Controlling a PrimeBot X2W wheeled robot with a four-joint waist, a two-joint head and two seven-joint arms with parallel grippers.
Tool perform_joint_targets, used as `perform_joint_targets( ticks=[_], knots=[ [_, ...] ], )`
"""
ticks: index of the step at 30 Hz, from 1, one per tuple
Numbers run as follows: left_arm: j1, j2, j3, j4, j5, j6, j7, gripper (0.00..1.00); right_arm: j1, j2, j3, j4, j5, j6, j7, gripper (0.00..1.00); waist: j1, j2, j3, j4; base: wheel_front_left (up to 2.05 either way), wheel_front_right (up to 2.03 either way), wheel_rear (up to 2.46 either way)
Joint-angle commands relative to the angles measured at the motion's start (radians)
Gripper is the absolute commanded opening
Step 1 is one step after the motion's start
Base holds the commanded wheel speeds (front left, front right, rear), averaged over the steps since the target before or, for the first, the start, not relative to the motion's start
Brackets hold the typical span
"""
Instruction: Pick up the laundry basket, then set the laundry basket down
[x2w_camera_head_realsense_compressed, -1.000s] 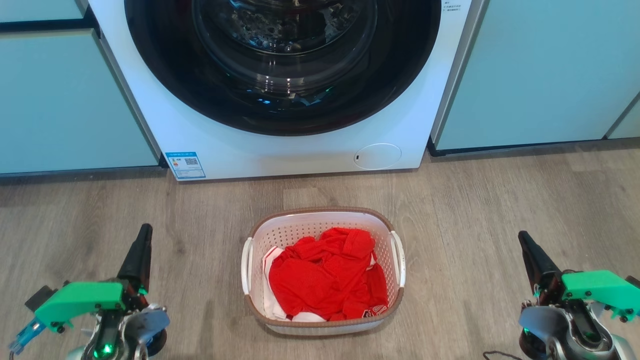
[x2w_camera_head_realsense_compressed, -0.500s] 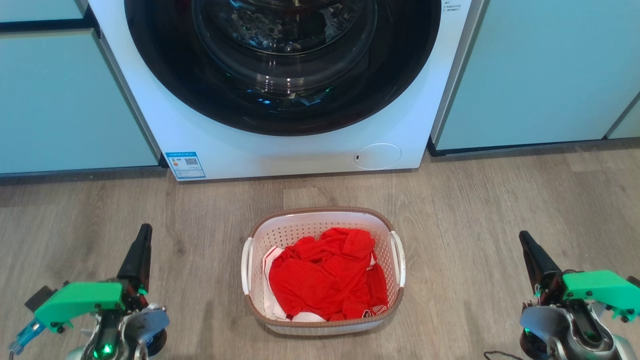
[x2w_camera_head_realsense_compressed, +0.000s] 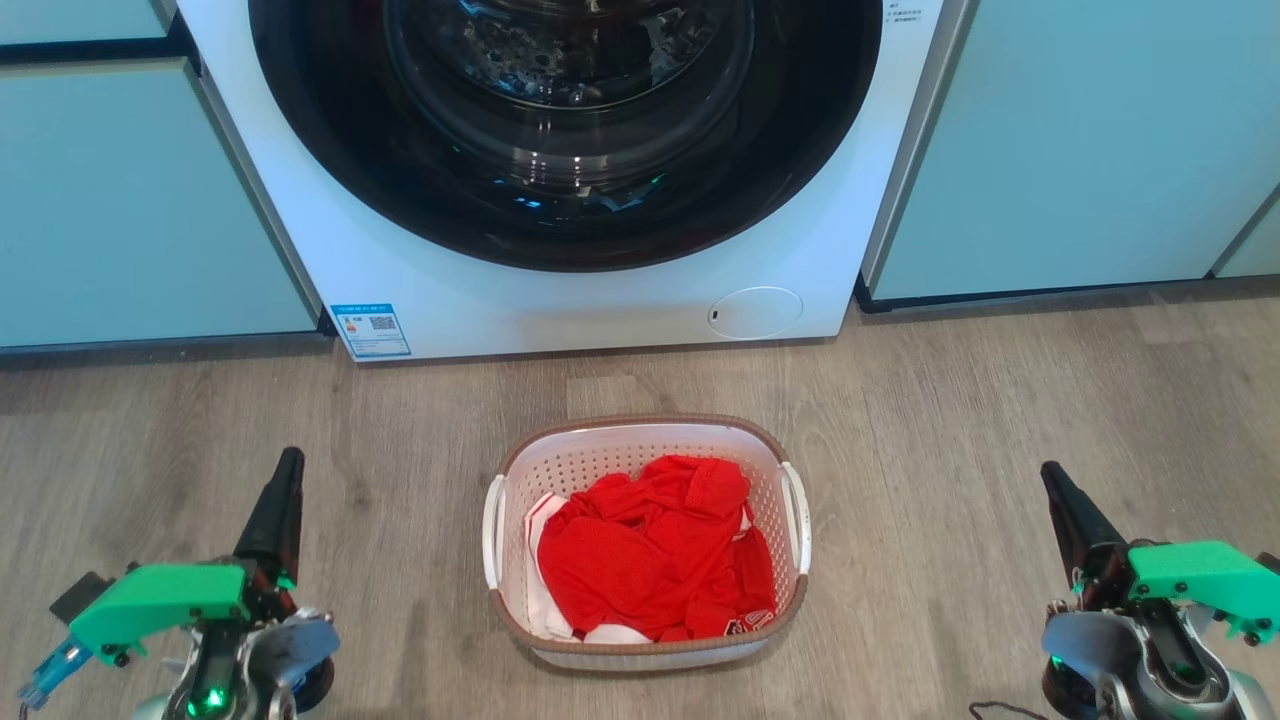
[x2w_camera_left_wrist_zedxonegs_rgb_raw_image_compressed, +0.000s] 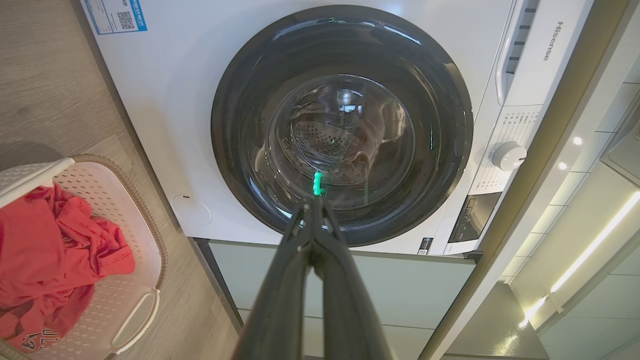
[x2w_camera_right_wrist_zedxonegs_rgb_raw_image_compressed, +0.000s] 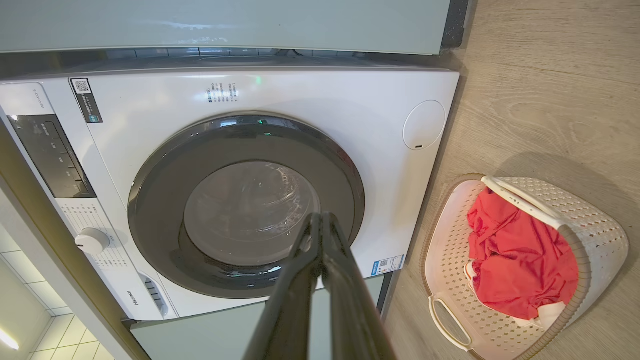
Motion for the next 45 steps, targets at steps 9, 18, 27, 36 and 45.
perform_joint_targets(
  ticks=[9,18,27,36,45],
  knots=[
    [-0.054,0.005,0.035,-0.029,0.006,-0.007,0.007,0.0,-0.046,-0.007,0.017,-0.036,-0.006,0.003,0.008,0.0,0.0,0.0,0.0,0.0,0.0,0.0,0.0],
    [-0.054,0.004,0.036,-0.029,0.007,-0.007,0.008,0.0,-0.046,-0.006,0.015,-0.036,-0.007,0.003,0.01,0.0,0.0,0.0,0.0,0.0,0.0,0.0,0.0],
    [-0.054,0.004,0.037,-0.029,0.007,-0.007,0.008,0.0,-0.046,-0.005,0.014,-0.036,-0.008,0.003,0.011,0.0,0.0,0.0,0.0,0.0,0.0,0.0,0.0],
    [-0.054,0.003,0.037,-0.029,0.008,-0.007,0.009,0.0,-0.046,-0.005,0.012,-0.036,-0.009,0.003,0.012,0.0,0.0,0.0,0.0,0.0,0.0,0.0,0.0],
    [-0.054,0.003,0.038,-0.029,0.008,-0.007,0.009,0.0,-0.046,-0.004,0.011,-0.036,-0.01,0.003,0.012,0.0,0.0,0.0,0.0,0.0,0.0,0.0,0.0]
  ],
)
